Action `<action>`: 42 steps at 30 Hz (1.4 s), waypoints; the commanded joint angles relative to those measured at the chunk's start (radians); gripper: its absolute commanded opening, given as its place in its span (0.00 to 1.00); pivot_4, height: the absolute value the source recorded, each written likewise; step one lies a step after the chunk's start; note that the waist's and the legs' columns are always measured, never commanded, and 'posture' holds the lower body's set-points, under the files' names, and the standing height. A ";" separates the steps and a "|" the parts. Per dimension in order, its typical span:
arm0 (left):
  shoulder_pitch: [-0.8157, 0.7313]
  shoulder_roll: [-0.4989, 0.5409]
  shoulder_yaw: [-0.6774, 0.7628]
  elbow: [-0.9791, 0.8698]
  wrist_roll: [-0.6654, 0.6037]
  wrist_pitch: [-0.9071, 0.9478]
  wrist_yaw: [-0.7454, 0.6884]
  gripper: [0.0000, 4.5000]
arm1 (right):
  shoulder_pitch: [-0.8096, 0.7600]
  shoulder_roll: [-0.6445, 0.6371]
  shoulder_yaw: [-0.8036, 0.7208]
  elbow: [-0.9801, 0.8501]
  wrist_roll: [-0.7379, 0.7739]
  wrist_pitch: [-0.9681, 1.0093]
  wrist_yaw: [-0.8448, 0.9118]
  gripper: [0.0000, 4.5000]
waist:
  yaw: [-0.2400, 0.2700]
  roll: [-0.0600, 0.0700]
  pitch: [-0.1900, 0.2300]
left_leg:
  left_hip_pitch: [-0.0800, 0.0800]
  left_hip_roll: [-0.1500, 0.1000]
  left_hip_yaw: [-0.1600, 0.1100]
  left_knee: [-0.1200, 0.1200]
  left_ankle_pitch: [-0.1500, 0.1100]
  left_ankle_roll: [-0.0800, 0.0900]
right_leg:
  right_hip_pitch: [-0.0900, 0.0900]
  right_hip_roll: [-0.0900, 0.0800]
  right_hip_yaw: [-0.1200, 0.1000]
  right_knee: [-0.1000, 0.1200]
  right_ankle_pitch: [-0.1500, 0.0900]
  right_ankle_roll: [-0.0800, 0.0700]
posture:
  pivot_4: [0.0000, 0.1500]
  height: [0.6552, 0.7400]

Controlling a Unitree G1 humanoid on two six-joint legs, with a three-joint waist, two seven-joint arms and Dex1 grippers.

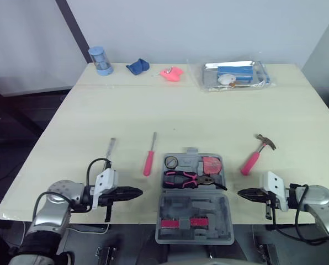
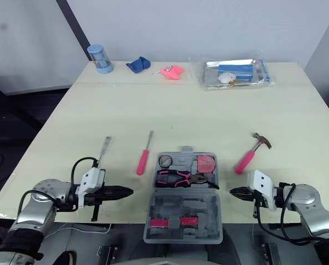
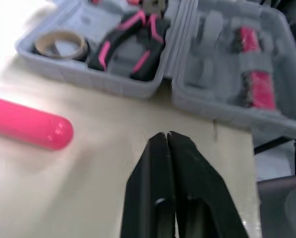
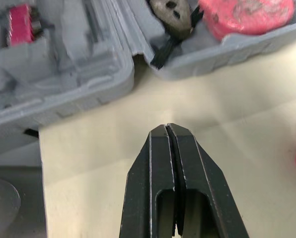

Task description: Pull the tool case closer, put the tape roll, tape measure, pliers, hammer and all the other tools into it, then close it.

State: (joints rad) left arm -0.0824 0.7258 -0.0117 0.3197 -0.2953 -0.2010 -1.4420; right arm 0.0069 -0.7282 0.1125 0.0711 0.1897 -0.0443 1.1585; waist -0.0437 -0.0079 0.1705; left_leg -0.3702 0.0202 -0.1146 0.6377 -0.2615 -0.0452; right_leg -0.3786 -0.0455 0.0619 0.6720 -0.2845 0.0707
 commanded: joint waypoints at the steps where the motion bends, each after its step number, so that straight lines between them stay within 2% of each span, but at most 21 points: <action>1: -0.019 -0.011 -0.015 0.037 0.022 -0.037 0.004 0.01 | -0.014 0.015 0.012 0.006 -0.019 -0.028 -0.015 0.00 | 0.001 0.000 0.000 | 0.000 0.000 0.000 0.000 0.000 0.000 | 0.000 0.000 0.000 0.000 0.000 0.000 | 1.00 1.00; 4: -0.025 -0.025 -0.020 0.047 0.029 -0.048 0.014 0.01 | -0.019 0.021 0.011 0.015 -0.022 -0.032 -0.020 0.00 | 0.001 0.000 0.000 | 0.000 0.000 0.000 0.000 0.000 0.000 | 0.000 0.000 0.000 0.000 0.000 0.000 | 1.00 1.00; 9: 0.057 -0.011 0.061 -0.010 -0.060 -0.012 0.029 0.01 | 0.040 0.005 -0.060 -0.026 0.038 -0.014 -0.031 0.00 | 0.000 0.000 0.000 | 0.000 0.000 0.000 0.000 0.000 0.000 | 0.000 0.000 0.000 0.000 0.000 0.000 | 1.00 1.00; 15: 0.208 0.006 0.247 -0.108 -0.204 0.078 0.093 0.01 | 0.197 0.018 -0.261 -0.081 0.185 -0.004 -0.068 0.00 | 0.004 0.000 0.000 | 0.000 0.000 0.000 0.000 0.000 0.000 | 0.000 0.000 0.000 0.000 0.000 0.000 | 1.00 1.00; 20: 0.302 -0.006 0.423 -0.138 -0.290 0.157 0.197 0.01 | 0.299 0.055 -0.471 -0.040 0.296 -0.010 -0.123 0.00 | 0.004 0.000 0.000 | 0.000 0.000 0.000 0.000 0.000 0.000 | 0.001 0.000 0.000 0.000 0.000 0.000 | 1.00 1.00; 27: 0.340 -0.010 0.600 0.037 -0.298 0.146 0.293 0.01 | 0.380 0.086 -0.725 0.116 0.386 -0.011 -0.187 0.00 | 0.001 0.000 0.000 | 0.001 0.000 0.001 -0.001 0.000 0.000 | 0.001 0.000 0.001 -0.001 -0.001 0.000 | 1.00 1.00; 28: 0.342 -0.007 0.609 0.068 -0.292 0.142 0.289 0.06 | 0.386 0.082 -0.742 0.145 0.393 -0.005 -0.176 0.00 | 0.001 -0.001 0.000 | 0.001 0.000 0.002 -0.001 0.000 0.000 | 0.001 0.000 0.002 -0.001 -0.001 0.000 | 1.00 1.00; 29: 0.346 -0.003 0.615 0.094 -0.285 0.138 0.282 0.12 | 0.393 0.078 -0.753 0.172 0.393 -0.007 -0.163 0.09 | 0.001 -0.001 0.000 | 0.002 0.000 0.003 -0.001 0.000 0.000 | 0.001 0.000 0.002 -0.002 -0.001 0.001 | 1.00 1.00; 30: 0.348 0.002 0.619 0.118 -0.276 0.131 0.277 0.18 | 0.400 0.073 -0.760 0.199 0.387 -0.012 -0.149 0.11 | 0.001 -0.001 0.000 | 0.002 0.000 0.003 -0.001 0.000 0.000 | 0.001 0.000 0.003 -0.002 -0.001 0.001 | 1.00 1.00; 31: 0.349 0.005 0.620 0.135 -0.270 0.126 0.273 0.28 | 0.404 0.071 -0.764 0.218 0.382 -0.016 -0.139 0.19 | 0.001 -0.001 0.000 | 0.002 0.000 0.003 -0.001 0.000 0.000 | 0.001 0.000 0.003 -0.002 -0.001 0.001 | 1.00 1.00; 34: 0.339 0.013 0.620 0.164 -0.265 0.115 0.257 0.61 | 0.409 0.069 -0.766 0.241 0.376 -0.027 -0.119 0.51 | 0.001 -0.001 0.000 | 0.002 0.000 0.004 -0.001 0.000 0.000 | 0.001 0.000 0.004 -0.002 -0.002 0.001 | 1.00 1.00; 38: 0.334 0.018 0.614 0.169 -0.254 0.102 0.239 0.97 | 0.405 0.066 -0.763 0.236 0.369 -0.031 -0.117 0.90 | 0.001 -0.001 0.000 | 0.003 0.000 0.005 -0.001 0.000 0.000 | 0.001 0.000 0.005 -0.002 -0.001 0.001 | 1.00 1.00; 39: 0.336 0.017 0.604 0.155 -0.249 0.097 0.229 1.00 | 0.405 0.063 -0.755 0.227 0.361 -0.034 -0.113 0.99 | 0.001 -0.001 0.000 | 0.003 0.000 0.005 -0.001 0.000 0.000 | 0.001 0.000 0.005 -0.002 -0.001 0.001 | 1.00 1.00; 42: 0.337 0.013 0.581 0.111 -0.243 0.099 0.207 1.00 | 0.402 0.064 -0.735 0.168 0.351 -0.020 -0.119 1.00 | 0.000 -0.001 0.000 | 0.003 0.000 0.006 -0.002 0.000 0.000 | 0.001 0.000 0.006 -0.002 -0.001 0.001 | 1.00 1.00</action>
State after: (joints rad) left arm 0.2487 0.7216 0.5762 0.4765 -0.5403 -0.0892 -1.2161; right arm 0.4062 -0.6473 -0.6153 0.3071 0.5374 -0.0571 1.0410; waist -0.0433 -0.0089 0.1705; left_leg -0.3674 0.0206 -0.1085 0.6360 -0.2617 -0.0453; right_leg -0.3775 -0.0459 0.0676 0.6700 -0.2859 0.0721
